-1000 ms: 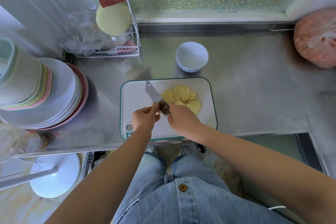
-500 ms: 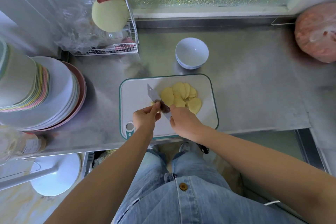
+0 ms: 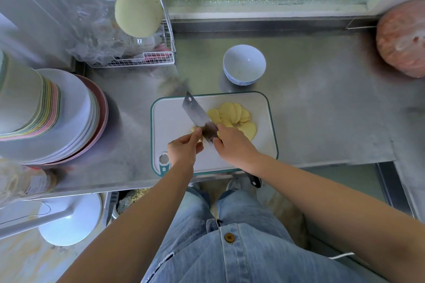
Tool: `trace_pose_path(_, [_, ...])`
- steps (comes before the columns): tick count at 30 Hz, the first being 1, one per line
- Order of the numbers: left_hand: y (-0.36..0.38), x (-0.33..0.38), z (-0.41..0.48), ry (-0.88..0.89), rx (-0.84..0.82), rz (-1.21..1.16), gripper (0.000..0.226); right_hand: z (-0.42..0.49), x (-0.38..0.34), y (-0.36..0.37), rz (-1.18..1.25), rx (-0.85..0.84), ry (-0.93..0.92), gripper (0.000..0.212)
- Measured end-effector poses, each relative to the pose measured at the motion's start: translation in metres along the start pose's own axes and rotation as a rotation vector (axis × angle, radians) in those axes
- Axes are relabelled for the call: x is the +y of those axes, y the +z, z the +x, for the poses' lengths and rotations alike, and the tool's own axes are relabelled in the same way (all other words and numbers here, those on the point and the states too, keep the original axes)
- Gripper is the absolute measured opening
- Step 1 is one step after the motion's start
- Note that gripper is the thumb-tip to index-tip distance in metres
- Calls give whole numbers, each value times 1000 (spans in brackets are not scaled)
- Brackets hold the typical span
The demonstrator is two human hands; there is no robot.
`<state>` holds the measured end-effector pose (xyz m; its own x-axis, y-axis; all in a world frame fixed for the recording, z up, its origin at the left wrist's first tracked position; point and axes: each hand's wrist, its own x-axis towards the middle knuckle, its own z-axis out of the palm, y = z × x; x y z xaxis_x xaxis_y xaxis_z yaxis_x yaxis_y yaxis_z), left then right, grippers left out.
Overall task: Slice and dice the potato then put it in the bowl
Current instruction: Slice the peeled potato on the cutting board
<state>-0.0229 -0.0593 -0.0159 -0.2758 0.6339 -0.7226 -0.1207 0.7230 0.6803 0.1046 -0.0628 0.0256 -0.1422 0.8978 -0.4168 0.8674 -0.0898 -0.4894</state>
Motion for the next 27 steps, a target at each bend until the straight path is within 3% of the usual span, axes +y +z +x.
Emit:
trace_pose_path(7, [1,1,-1,24,21,25,23,-15,6,-5,-64,-63,-18,17])
trace_pose_path(27, [-1,-1,2,52,-17,35,18,8,-2,38,-99,-28,75,17])
